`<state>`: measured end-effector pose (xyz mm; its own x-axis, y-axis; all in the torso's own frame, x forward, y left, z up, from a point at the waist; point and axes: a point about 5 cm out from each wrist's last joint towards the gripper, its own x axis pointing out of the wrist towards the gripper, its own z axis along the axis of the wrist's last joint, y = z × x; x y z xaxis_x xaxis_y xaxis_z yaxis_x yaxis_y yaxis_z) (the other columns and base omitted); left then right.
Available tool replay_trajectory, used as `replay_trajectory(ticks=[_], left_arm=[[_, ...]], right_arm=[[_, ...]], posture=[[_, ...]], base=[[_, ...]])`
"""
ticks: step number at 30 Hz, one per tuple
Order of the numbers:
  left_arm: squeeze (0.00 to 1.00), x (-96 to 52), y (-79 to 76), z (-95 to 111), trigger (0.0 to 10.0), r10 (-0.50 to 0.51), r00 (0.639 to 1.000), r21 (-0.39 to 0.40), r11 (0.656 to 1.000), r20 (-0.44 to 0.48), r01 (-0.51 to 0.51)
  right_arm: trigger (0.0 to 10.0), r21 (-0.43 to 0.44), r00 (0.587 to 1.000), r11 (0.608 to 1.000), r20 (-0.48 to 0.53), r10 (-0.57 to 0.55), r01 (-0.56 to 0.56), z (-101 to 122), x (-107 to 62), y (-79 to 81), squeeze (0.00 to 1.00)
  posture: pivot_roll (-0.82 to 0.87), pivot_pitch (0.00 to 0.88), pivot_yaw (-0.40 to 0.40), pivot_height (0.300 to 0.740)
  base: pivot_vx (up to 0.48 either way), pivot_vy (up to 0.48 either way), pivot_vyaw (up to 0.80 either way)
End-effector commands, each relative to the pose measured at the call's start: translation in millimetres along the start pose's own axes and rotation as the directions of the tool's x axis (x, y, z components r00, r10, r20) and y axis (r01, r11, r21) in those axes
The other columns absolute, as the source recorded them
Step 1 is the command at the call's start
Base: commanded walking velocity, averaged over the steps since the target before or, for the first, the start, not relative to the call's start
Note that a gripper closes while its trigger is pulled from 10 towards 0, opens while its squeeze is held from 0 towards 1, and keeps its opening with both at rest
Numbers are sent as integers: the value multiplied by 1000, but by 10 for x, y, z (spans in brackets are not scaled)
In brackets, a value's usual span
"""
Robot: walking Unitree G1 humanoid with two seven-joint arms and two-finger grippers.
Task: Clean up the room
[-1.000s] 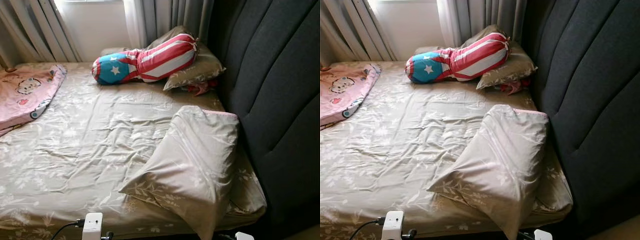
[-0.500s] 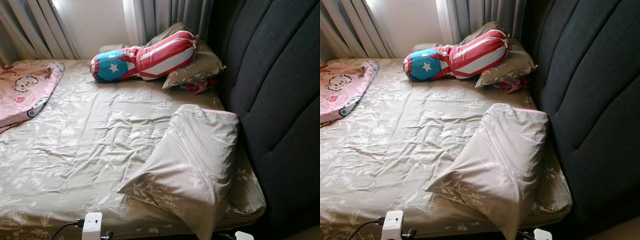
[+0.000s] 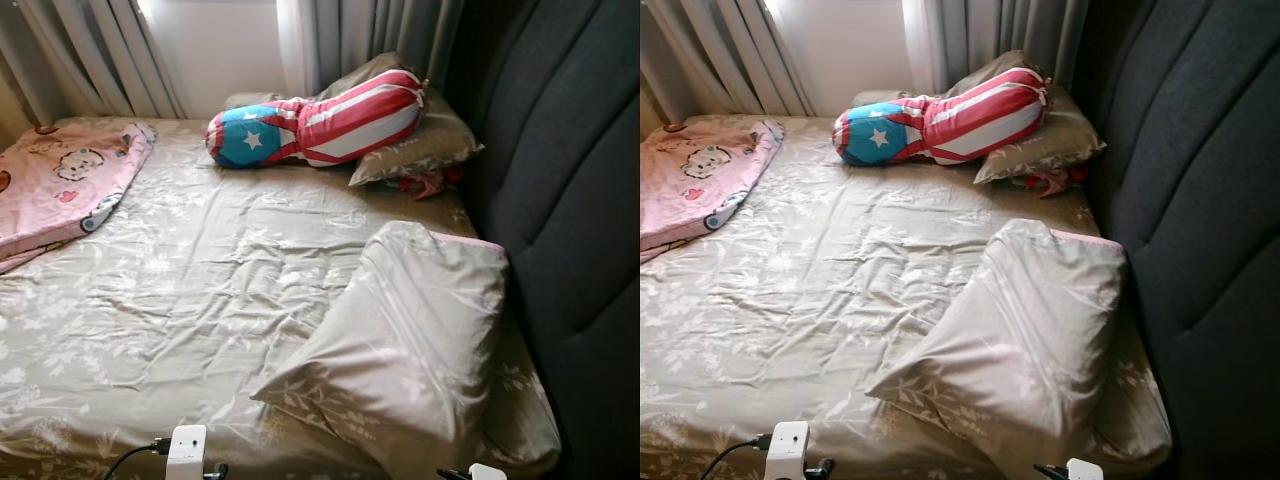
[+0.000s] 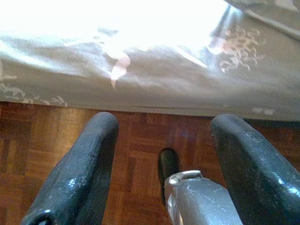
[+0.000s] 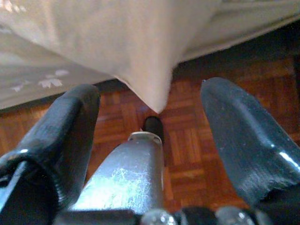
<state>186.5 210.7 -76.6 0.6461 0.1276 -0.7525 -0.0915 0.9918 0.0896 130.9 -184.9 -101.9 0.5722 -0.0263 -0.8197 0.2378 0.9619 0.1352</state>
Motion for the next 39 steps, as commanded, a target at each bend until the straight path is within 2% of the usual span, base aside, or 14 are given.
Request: replay_trajectory(ticks=[1,13,16,26,27,31,35,39], left_arm=[[0,-10,9,-57,10000,-4,1000,11,1000,-28,5],[0,-18,23,-75,10000,-1,1000,22,1000,-26,2],[0,-11,36,-29,10000,-3,1000,34,999,-1,3],[0,23,125,298,10000,-1,988,18,1000,155,-2],[0,22,162,370,10000,8,981,0,1000,195,-8],[0,14,223,586,10000,15,952,-12,1000,305,-12],[0,-16,206,852,10000,-3,898,-11,1000,440,9],[0,-34,178,925,10000,-19,876,1,1000,482,21]], right_arm=[[10000,6,1000,1000,3,-4,4,-16,-9,-13,0],[10000,14,1000,1000,17,5,-5,-20,-14,-2,0],[10000,19,999,1000,35,3,-4,-14,-17,3,0],[10000,74,988,997,154,-19,8,29,-50,5,0],[10000,103,981,995,191,-35,15,41,-63,2,0],[10000,76,914,997,405,-2,-32,1019,100,194,0],[10000,79,882,995,472,14,-58,1175,82,232,0],[10000,71,879,995,476,23,-64,1182,82,253,0]], posture=[[-10,0,-13,740],[-7,0,-10,740],[-7,0,-6,740],[11,0,-6,740],[7,0,-2,740],[1,0,4,740],[5,0,3,740],[2,0,5,740]], base=[[337,0,0],[82,0,0],[0,0,0],[0,0,0],[0,0,0],[0,0,0],[0,0,0],[0,0,0]])
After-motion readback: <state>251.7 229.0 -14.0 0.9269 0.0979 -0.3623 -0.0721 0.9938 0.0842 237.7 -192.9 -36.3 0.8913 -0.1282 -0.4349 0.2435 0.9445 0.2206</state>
